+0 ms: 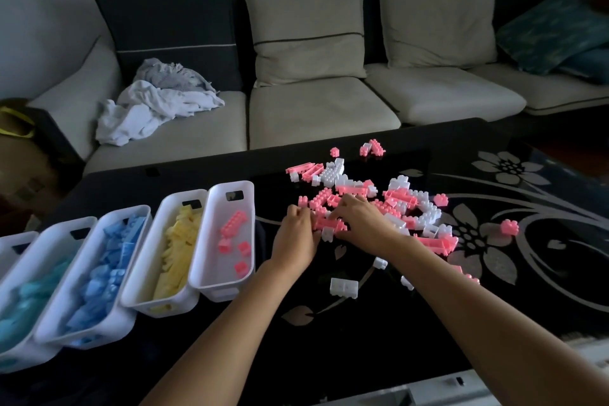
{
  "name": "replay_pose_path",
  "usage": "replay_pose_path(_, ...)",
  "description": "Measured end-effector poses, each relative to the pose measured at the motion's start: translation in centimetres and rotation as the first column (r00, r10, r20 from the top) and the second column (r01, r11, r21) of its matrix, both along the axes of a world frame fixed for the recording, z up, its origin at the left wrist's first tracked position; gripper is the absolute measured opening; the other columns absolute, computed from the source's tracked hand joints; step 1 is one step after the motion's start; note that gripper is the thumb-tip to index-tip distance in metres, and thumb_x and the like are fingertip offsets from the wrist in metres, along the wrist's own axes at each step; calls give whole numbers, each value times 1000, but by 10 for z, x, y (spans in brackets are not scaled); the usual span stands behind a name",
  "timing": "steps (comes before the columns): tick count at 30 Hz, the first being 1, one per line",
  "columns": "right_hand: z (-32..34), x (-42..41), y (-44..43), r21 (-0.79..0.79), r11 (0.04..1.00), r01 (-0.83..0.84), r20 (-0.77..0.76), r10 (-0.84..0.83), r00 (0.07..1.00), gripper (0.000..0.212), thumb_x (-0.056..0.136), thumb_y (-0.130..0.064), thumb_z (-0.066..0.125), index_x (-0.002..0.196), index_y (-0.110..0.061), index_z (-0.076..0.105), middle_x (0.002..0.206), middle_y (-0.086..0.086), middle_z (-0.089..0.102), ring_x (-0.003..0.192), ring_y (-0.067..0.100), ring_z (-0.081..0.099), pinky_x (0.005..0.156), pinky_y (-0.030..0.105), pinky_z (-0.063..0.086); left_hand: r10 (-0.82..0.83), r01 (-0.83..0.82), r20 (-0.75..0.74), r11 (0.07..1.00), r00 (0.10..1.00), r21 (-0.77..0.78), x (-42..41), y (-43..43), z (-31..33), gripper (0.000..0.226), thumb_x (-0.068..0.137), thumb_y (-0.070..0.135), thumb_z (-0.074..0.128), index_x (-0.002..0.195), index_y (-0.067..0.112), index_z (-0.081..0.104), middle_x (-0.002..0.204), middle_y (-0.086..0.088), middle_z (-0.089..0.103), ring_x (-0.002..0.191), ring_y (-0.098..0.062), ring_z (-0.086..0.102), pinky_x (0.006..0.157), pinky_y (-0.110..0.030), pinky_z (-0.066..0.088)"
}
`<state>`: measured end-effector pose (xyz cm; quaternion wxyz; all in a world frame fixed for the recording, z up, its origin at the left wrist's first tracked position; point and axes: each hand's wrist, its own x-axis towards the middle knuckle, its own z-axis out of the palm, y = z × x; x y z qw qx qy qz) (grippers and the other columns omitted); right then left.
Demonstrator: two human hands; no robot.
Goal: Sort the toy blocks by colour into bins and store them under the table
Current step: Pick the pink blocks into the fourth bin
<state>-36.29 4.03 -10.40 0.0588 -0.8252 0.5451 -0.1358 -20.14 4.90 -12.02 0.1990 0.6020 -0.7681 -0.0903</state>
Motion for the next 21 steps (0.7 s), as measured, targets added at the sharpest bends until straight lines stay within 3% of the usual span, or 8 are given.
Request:
replay_pose_path(3, -3, -5, 1, -2, 1000, 2, -39, -2, 999, 31, 86, -33, 64, 113, -19, 60, 118, -2, 53, 111, 16, 49, 95, 30, 41, -5, 5, -55, 1000, 998, -4, 1, -8, -5, 22, 91, 16, 59, 111, 8, 53, 114, -7, 46, 92, -21, 58, 74, -23, 45)
replay_pose_path(6, 1, -13, 3, -22, 1000, 23, -56, -24, 998, 24, 87, -24, 62, 110, -15, 60, 114, 0, 55, 103, 15, 54, 86, 24, 43, -27, 26, -134, 1000, 991, -10, -1, -10, -4, 13, 91, 7, 55, 103, 7, 55, 112, -8, 49, 91, -19, 59, 81, -26, 49)
replay_pose_path(9, 8, -22, 4, 27, 997, 68, -22, -67, 997, 19, 90, -21, 58, 106, -10, 59, 107, 3, 60, 92, 17, 58, 79, 25, 50, -19, 18, -171, 1000, 985, -7, -4, -9, -5, 16, 91, 2, 51, 106, 8, 55, 114, -8, 51, 93, -17, 60, 77, -17, 43)
replay_pose_path(13, 21, -30, 4, 142, 983, 119, 109, -135, 985, 21, 91, -22, 57, 107, -10, 56, 101, 3, 64, 84, 15, 61, 74, 25, 54, -7, 5, -269, 1000, 963, -9, -6, 2, 11, 21, 89, 2, 51, 108, 12, 55, 114, -3, 51, 94, -14, 61, 76, -18, 46)
replay_pose_path(16, 33, -30, 4, 191, 974, 119, 270, -169, 948, 21, 92, -29, 57, 105, -13, 58, 97, 0, 64, 82, 14, 61, 73, 24, 52, -59, 30, -293, 994, 954, -103, -3, 18, 35, 18, 88, 5, 55, 104, 12, 56, 107, 3, 51, 86, -8, 58, 73, -16, 47)
replay_pose_path(18, 42, -23, 6, 248, 965, 88, 393, -184, 901, 22, 91, -37, 57, 101, -17, 59, 89, -1, 65, 77, 13, 63, 68, 23, 52, -51, 13, -266, 990, 963, -142, 6, 26, 53, 16, 87, 7, 55, 102, 13, 56, 101, 6, 51, 81, -7, 56, 71, -17, 47)
replay_pose_path(21, 54, 1, 10, 252, 968, 16, 491, -142, 859, 18, 90, -38, 57, 97, -22, 61, 84, -1, 67, 71, 12, 63, 66, 25, 53, 87, -108, -155, 986, 984, -130, 31, 33, 77, 16, 85, 8, 54, 99, 15, 58, 98, 4, 53, 82, -14, 58, 72, -27, 47)
